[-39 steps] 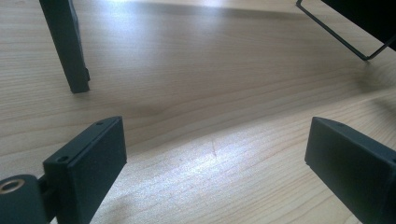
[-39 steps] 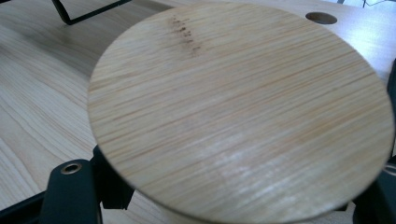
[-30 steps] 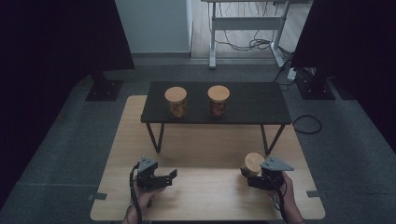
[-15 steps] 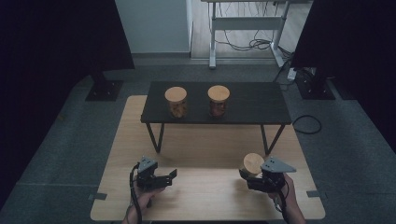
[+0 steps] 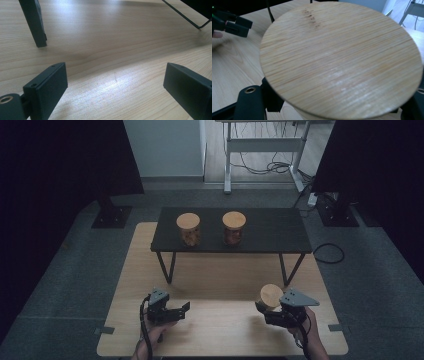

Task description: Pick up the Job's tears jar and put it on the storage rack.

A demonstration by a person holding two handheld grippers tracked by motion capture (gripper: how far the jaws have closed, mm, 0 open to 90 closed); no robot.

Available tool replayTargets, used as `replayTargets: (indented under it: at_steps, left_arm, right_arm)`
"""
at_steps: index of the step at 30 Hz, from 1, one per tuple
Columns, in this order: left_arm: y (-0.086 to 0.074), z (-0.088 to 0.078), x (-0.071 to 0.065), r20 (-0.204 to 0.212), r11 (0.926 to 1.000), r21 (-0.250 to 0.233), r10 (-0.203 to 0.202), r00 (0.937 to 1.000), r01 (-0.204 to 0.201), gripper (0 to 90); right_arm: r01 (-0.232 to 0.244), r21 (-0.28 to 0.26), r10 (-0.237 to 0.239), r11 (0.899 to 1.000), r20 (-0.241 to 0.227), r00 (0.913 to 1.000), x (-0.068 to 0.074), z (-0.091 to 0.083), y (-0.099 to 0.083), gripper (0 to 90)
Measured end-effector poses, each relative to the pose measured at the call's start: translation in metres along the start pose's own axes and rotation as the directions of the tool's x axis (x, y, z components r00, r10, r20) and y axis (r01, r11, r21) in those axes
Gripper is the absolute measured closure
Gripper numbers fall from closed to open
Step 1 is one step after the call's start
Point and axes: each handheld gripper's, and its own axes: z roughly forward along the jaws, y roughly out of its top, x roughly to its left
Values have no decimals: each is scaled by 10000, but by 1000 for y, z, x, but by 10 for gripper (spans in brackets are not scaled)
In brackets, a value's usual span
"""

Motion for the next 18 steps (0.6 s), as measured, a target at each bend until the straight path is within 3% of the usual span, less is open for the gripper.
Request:
replayTargets:
  at_steps: [18]
  left_arm:
    - [0, -2, -1, -55, 10000, -64, 15, 10000, -15, 48]
  right_arm:
    - [26, -182, -28, 9998, -106, 9999, 1, -5, 5, 246]
